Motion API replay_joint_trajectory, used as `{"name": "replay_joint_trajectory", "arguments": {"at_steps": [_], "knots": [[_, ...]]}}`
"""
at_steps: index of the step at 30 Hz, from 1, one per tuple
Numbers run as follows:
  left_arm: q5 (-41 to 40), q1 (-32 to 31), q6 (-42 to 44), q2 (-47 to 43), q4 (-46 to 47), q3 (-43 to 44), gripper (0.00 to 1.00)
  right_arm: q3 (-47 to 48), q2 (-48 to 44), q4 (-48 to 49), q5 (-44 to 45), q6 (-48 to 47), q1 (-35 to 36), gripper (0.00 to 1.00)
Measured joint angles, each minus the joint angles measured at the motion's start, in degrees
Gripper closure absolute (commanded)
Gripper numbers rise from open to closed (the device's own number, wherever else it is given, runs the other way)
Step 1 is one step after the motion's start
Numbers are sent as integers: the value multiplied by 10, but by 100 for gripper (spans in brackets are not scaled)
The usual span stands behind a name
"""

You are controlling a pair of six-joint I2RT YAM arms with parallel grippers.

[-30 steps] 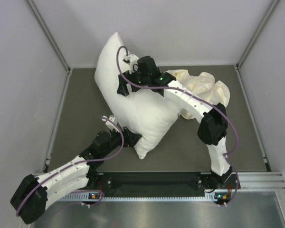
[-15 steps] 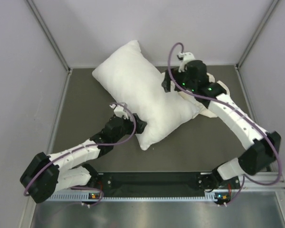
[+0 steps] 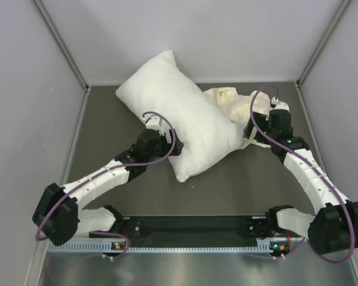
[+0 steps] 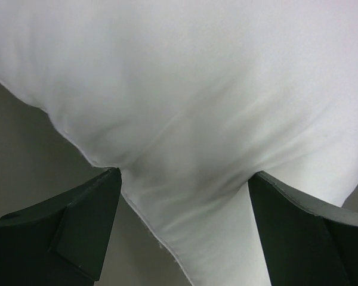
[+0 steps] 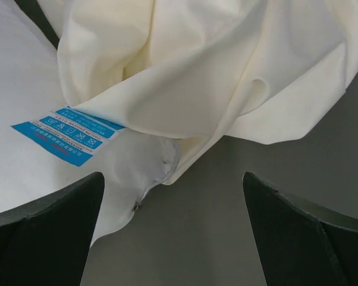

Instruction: Put the pillow into the pillowcase

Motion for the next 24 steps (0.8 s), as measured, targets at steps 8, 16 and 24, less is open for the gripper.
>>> {"name": "replay_joint_trajectory", "arguments": {"at_steps": [8, 16, 24], "knots": [[-66, 14, 2, -138, -110, 1, 6, -80, -15, 49, -51, 54, 50, 12], [-91, 14, 4, -191, -178, 1, 6, -26, 89, 87, -15, 97, 174, 15], [-113, 14, 16, -214, -213, 0, 5, 299, 395, 24, -40, 78, 203, 14]]}}
